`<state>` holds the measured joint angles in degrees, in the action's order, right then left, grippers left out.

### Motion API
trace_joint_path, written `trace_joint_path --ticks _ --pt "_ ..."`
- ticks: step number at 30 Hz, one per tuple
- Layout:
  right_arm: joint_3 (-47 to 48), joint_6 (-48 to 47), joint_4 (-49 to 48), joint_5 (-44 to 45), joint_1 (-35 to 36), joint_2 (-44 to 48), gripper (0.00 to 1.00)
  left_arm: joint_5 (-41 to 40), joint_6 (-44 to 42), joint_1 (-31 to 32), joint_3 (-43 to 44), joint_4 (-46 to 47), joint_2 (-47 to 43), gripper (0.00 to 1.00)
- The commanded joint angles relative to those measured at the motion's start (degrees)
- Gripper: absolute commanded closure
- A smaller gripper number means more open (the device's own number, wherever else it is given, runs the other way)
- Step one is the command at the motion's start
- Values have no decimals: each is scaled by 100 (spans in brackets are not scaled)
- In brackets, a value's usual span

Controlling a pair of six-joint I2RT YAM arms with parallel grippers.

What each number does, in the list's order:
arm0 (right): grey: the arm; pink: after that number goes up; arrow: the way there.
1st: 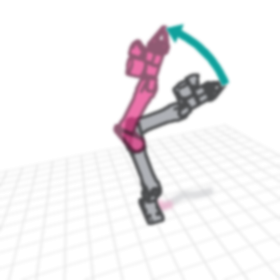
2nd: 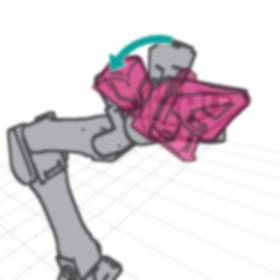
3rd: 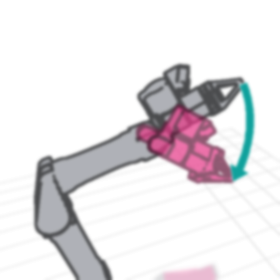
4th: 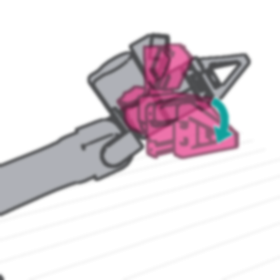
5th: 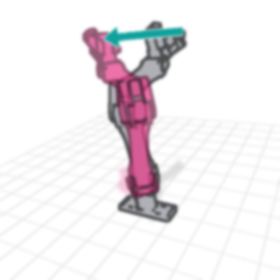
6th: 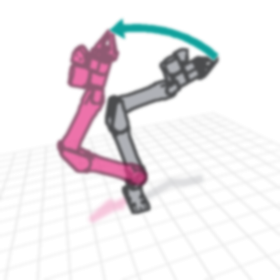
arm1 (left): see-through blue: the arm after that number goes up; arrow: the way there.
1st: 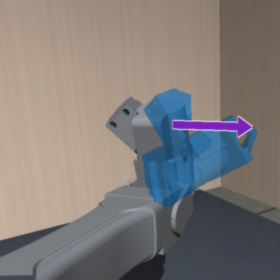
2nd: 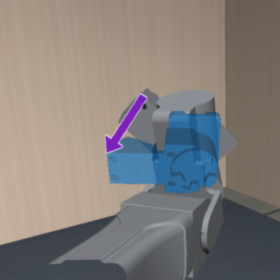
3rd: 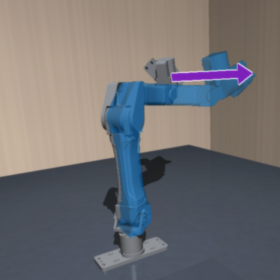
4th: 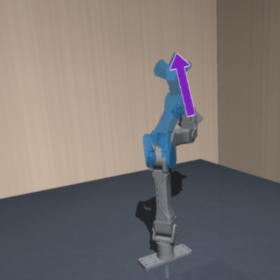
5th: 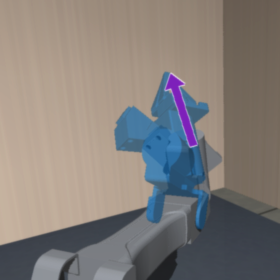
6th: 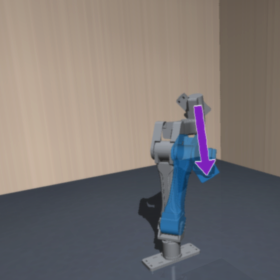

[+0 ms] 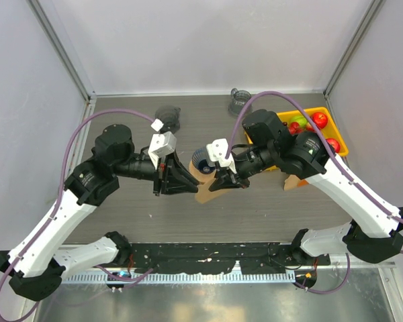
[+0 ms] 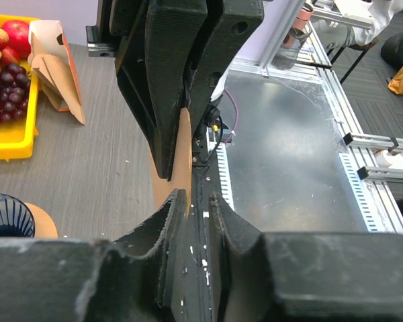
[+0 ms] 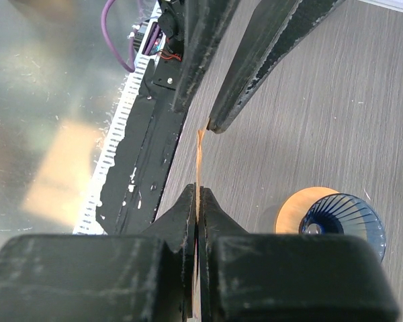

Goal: Place the coffee filter in the dripper
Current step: Place the coffee filter in the coffee dripper.

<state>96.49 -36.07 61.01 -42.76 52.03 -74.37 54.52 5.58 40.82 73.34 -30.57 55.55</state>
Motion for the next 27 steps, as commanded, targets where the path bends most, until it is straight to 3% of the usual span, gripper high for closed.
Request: trace_joint_path --ticks 1,14,20,27 --pt "133 -137 -19 -162 26 89 95 -99 30 -12 84 95 52 80" --pt "186 -31 -54 -153 35 28 95 -284 -22 14 128 77 219 87" --pt "142 -136 -54 -180 35 71 95 -38 13 5 67 147 132 80" --pt "142 -321 95 -258 35 72 95 -65 74 -39 22 200 131 84"
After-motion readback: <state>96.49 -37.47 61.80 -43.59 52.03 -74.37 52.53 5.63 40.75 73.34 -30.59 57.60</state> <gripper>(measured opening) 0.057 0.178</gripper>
